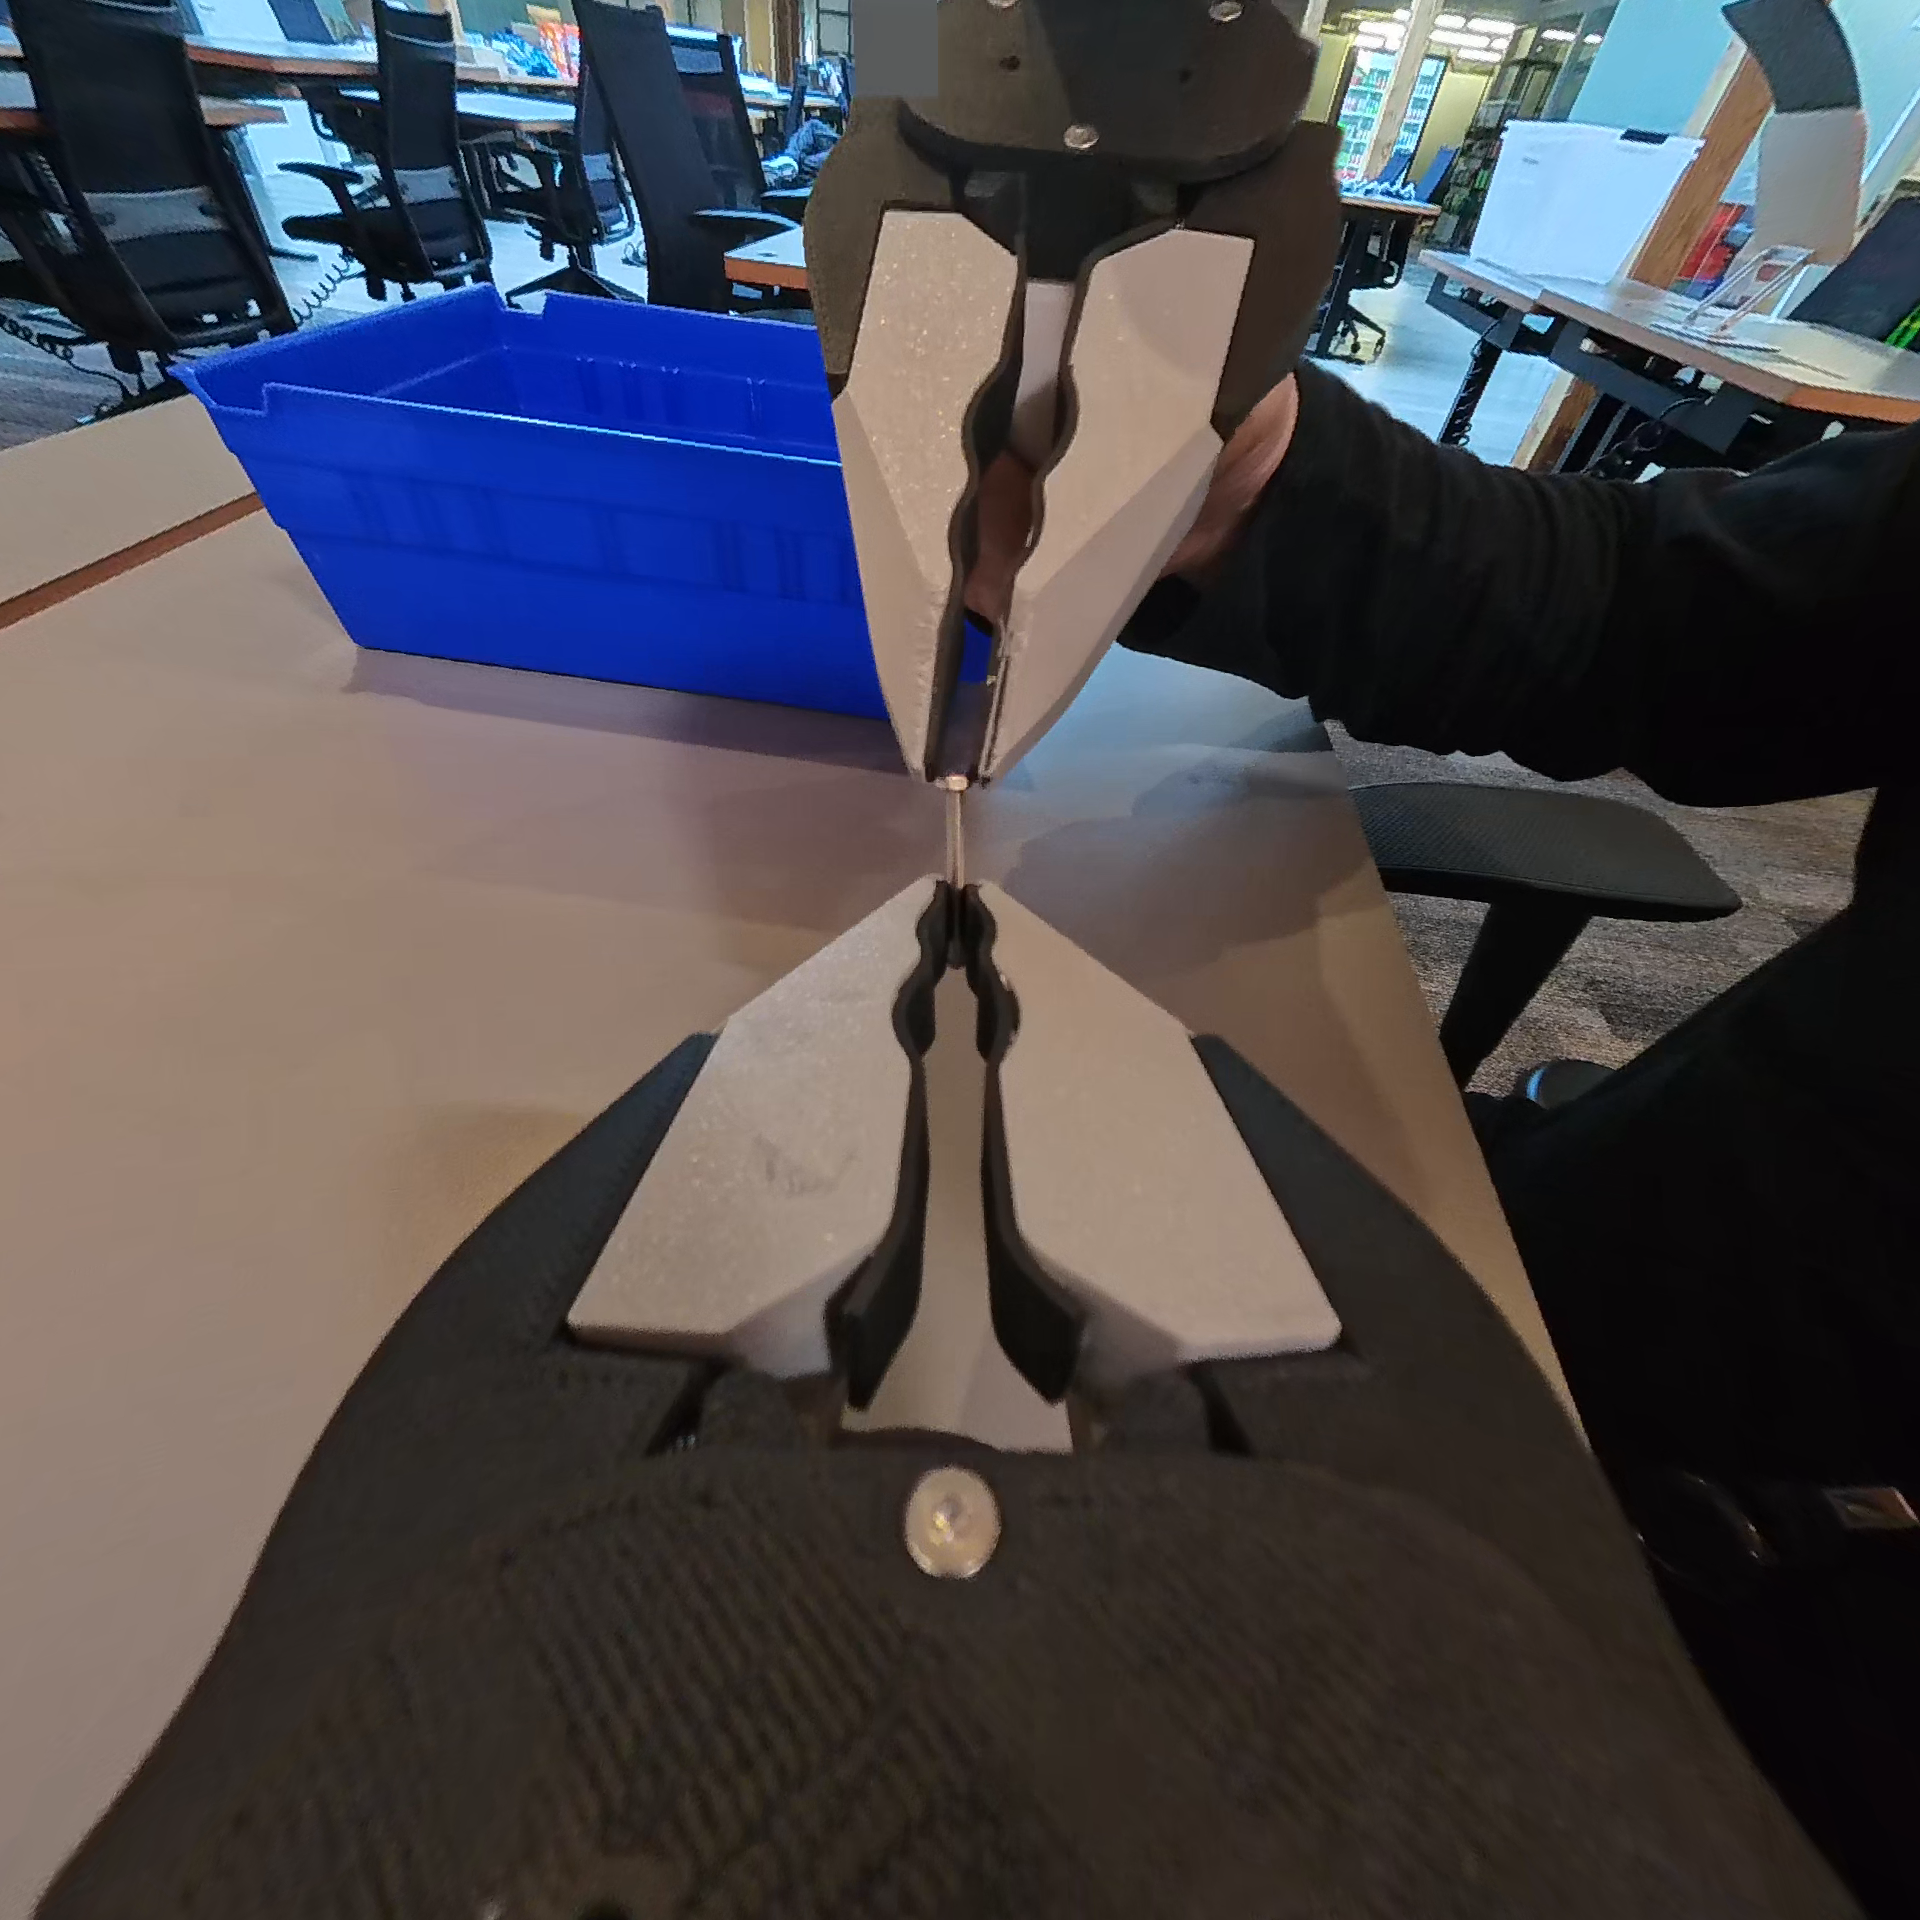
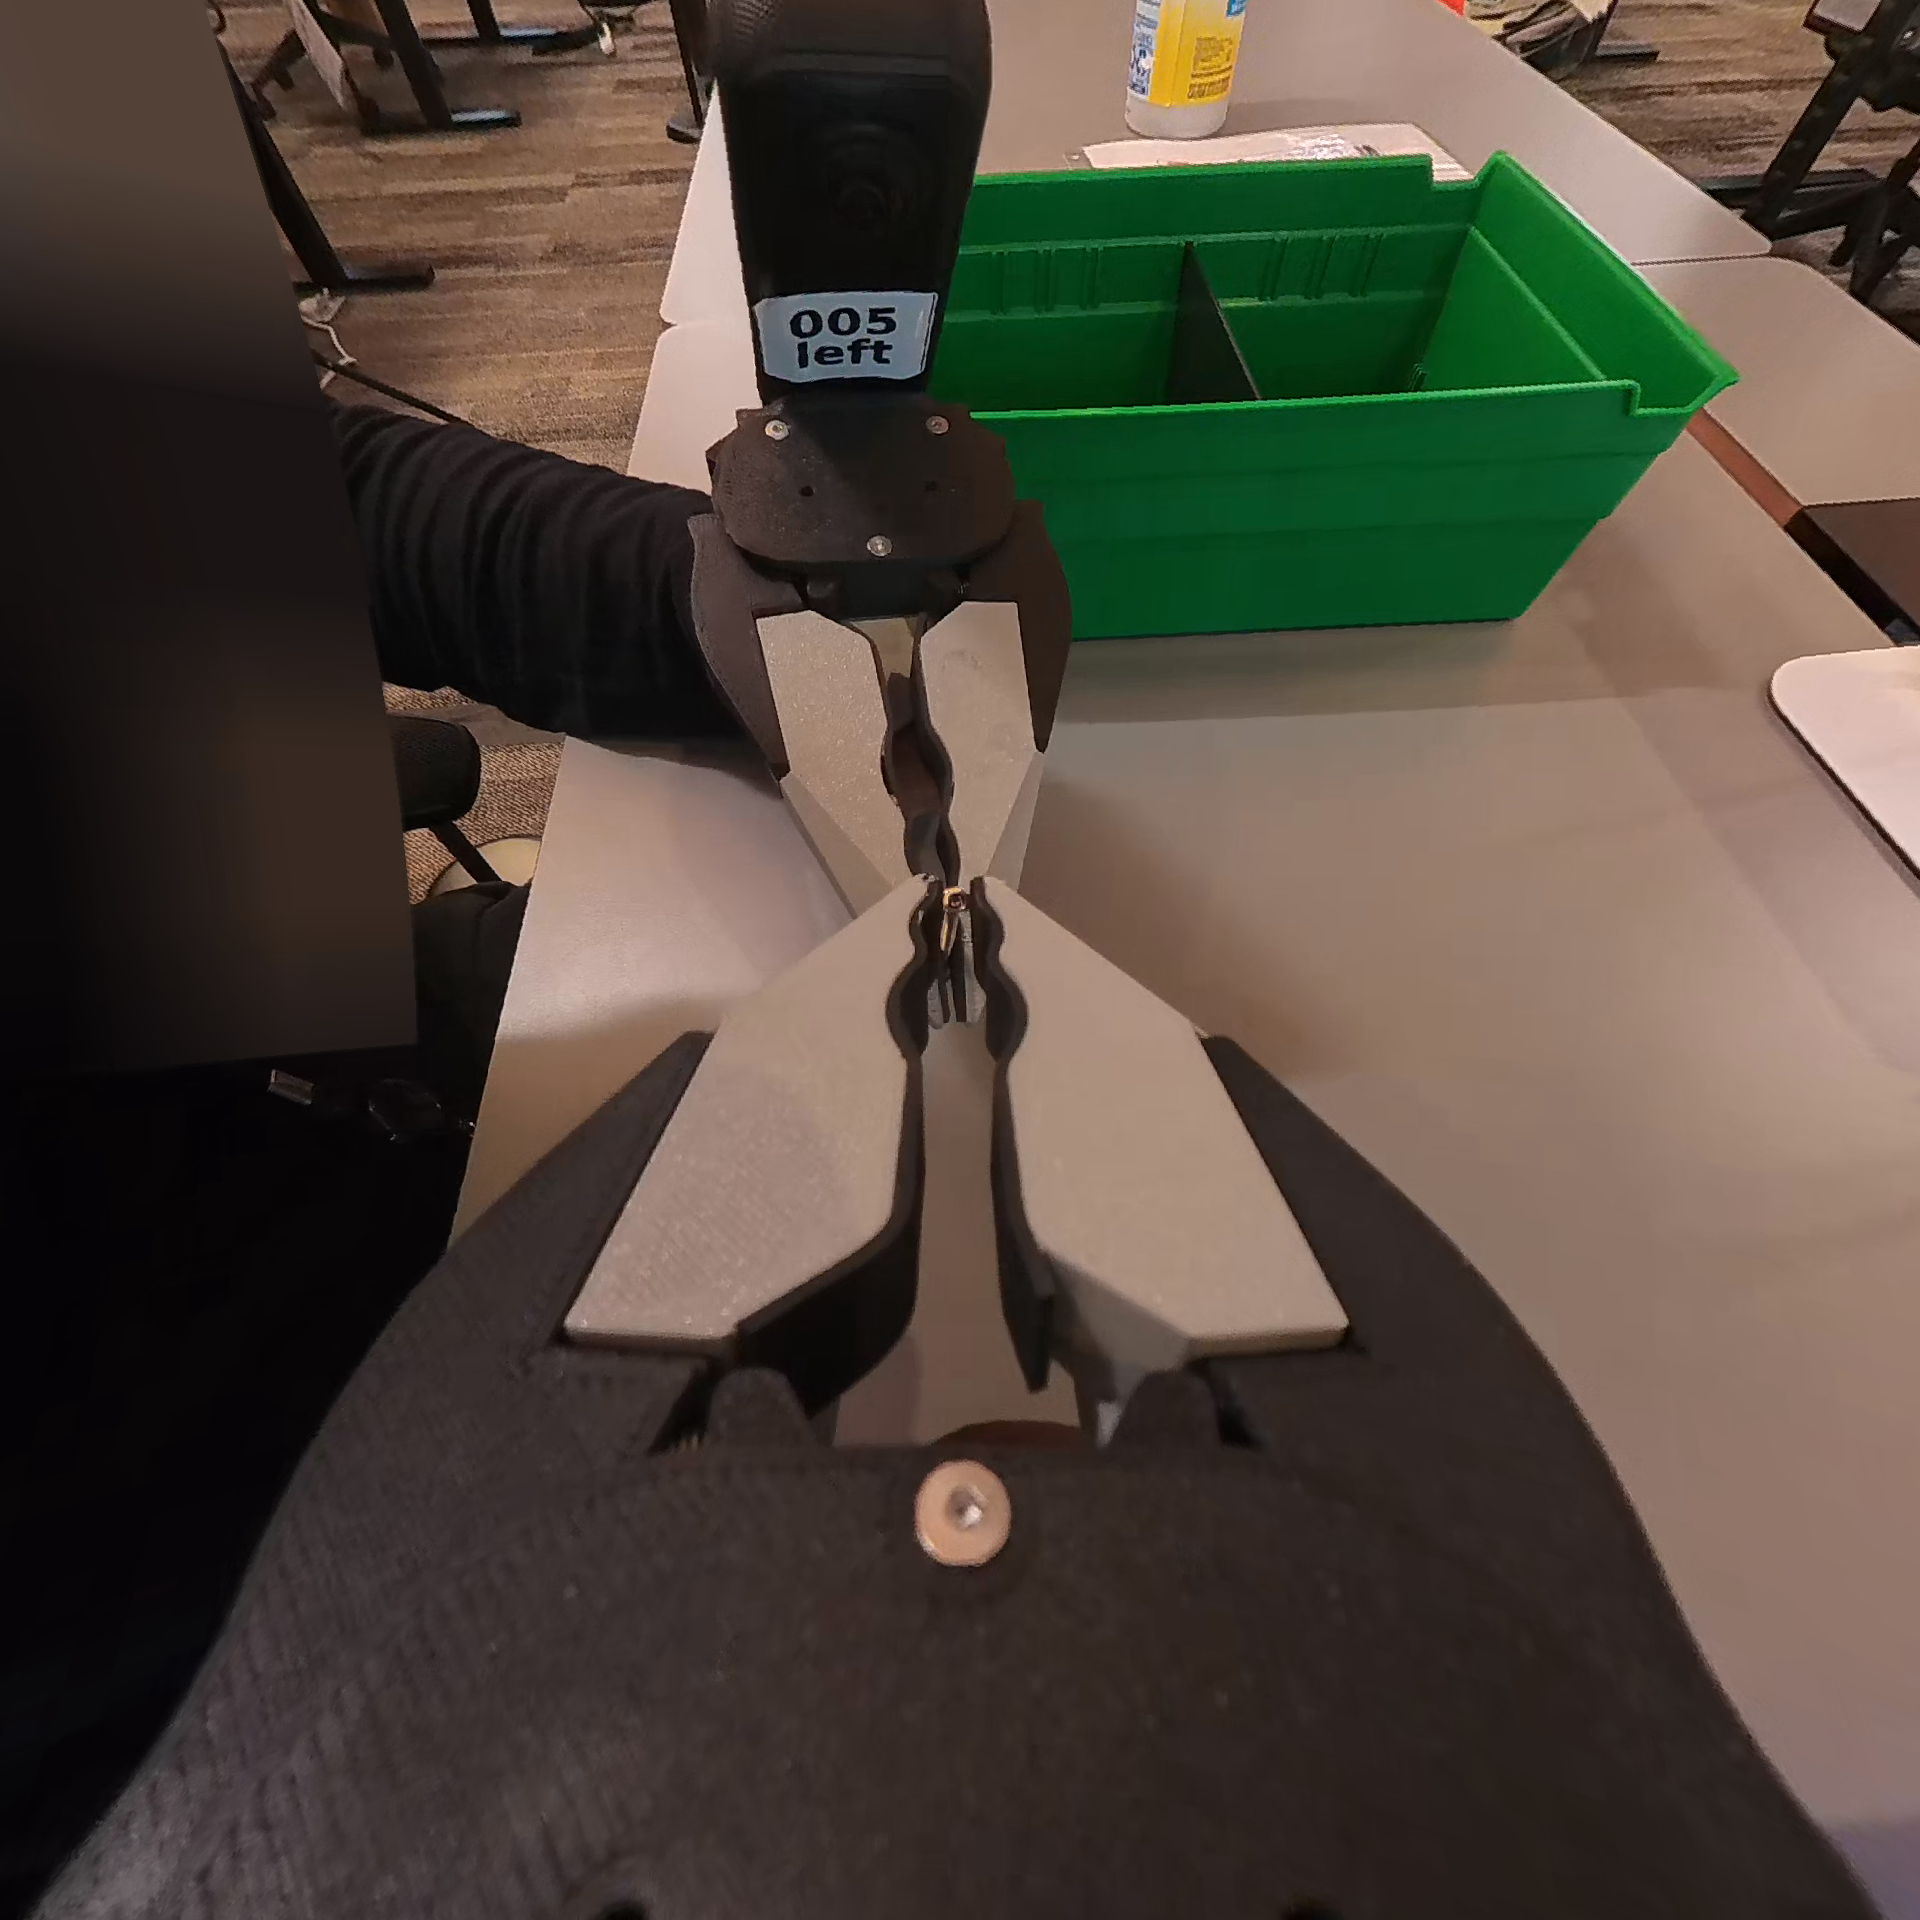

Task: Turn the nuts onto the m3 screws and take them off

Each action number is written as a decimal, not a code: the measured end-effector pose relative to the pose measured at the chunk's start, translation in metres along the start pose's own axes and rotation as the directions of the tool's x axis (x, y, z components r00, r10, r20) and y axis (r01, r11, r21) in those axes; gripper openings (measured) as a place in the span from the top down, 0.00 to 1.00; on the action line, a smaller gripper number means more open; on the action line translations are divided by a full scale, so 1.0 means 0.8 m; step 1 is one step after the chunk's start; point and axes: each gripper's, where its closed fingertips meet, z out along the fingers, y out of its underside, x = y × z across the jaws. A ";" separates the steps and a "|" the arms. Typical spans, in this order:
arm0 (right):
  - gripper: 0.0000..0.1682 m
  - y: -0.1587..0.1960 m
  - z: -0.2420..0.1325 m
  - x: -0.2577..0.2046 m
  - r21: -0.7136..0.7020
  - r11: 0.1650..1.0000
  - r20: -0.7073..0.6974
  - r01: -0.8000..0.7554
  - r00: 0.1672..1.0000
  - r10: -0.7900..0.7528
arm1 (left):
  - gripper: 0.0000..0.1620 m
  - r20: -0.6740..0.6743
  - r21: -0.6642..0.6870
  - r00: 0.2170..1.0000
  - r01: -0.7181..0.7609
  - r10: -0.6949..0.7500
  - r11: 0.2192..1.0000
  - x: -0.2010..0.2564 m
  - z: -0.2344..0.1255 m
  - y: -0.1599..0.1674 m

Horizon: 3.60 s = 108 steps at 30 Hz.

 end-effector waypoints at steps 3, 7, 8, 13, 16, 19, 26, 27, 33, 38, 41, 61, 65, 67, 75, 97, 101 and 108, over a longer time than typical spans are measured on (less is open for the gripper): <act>0.99 0.001 0.001 0.000 -0.013 1.000 -0.007 0.011 1.000 -0.011 | 1.00 0.001 -0.005 1.000 -0.002 0.002 1.000 0.000 0.000 0.001; 0.99 0.003 0.002 0.000 -0.037 0.999 -0.015 0.021 1.000 -0.021 | 1.00 0.005 -0.018 1.000 -0.006 0.006 1.000 -0.001 0.001 0.004; 0.99 0.004 0.002 0.000 -0.045 0.999 -0.018 0.023 1.000 -0.024 | 1.00 0.009 -0.022 1.000 -0.009 0.009 1.000 -0.001 0.001 0.004; 0.99 0.008 0.003 0.001 -0.079 0.997 -0.021 0.024 0.999 -0.026 | 1.00 0.018 -0.040 1.000 -0.017 0.018 0.999 -0.002 0.003 0.008; 0.99 0.011 0.004 0.001 -0.100 0.995 -0.021 0.019 1.000 -0.021 | 1.00 0.023 -0.052 0.999 -0.025 0.026 0.998 -0.002 0.004 0.010; 0.99 0.011 0.003 0.002 -0.097 0.995 -0.024 0.010 1.000 -0.012 | 1.00 0.026 -0.052 0.999 -0.023 0.024 0.998 -0.003 0.004 0.010; 0.99 0.012 0.004 0.004 -0.074 0.997 -0.034 -0.014 0.999 0.011 | 1.00 0.041 -0.057 0.999 -0.022 0.024 0.998 -0.005 0.004 0.011; 0.99 0.012 0.004 0.004 -0.073 0.997 -0.038 -0.018 0.999 0.015 | 1.00 0.044 -0.059 0.999 -0.022 0.025 0.998 -0.006 0.004 0.011; 0.99 0.014 0.005 0.008 -0.083 0.996 -0.075 -0.038 0.997 0.032 | 1.00 0.062 -0.067 0.998 -0.016 0.020 0.998 -0.010 0.005 0.014; 0.99 0.019 0.007 0.014 -0.100 0.993 -0.115 -0.067 0.992 0.055 | 1.00 0.089 -0.084 0.996 -0.006 0.013 0.996 -0.015 0.006 0.018; 0.99 0.022 0.007 0.019 -0.104 0.990 -0.146 -0.093 0.986 0.077 | 1.00 0.117 -0.085 0.993 0.000 0.010 0.996 -0.020 0.008 0.019; 0.99 0.034 0.015 0.043 -0.166 0.964 -0.351 -0.205 0.926 0.136 | 1.00 0.308 -0.131 0.951 0.026 0.016 0.991 -0.047 0.011 0.032; 0.99 0.033 0.016 0.046 -0.145 0.958 -0.383 -0.246 0.907 0.175 | 1.00 0.338 -0.127 0.941 0.027 0.017 0.992 -0.051 0.010 0.032; 0.99 0.033 0.017 0.047 -0.132 0.955 -0.394 -0.267 0.898 0.196 | 1.00 0.346 -0.125 0.938 0.033 0.013 0.992 -0.052 0.009 0.033; 0.99 0.034 0.019 0.049 -0.113 0.949 -0.405 -0.293 0.886 0.225 | 1.00 0.353 -0.129 0.936 0.051 -0.003 0.990 -0.054 0.009 0.035; 0.85 -0.001 -0.006 0.016 0.122 0.993 -0.196 -0.007 0.980 0.032 | 1.00 0.195 0.000 0.981 0.022 -0.022 1.000 -0.026 0.009 0.008; 0.84 -0.005 -0.011 0.004 0.224 0.975 -0.117 0.003 0.993 0.023 | 1.00 0.129 0.059 0.991 -0.034 0.026 0.998 -0.009 0.008 -0.007; 0.84 -0.011 -0.009 -0.014 0.266 0.963 -0.059 0.031 0.998 -0.015 | 1.00 0.068 0.088 0.995 -0.085 0.079 0.992 0.010 0.011 -0.013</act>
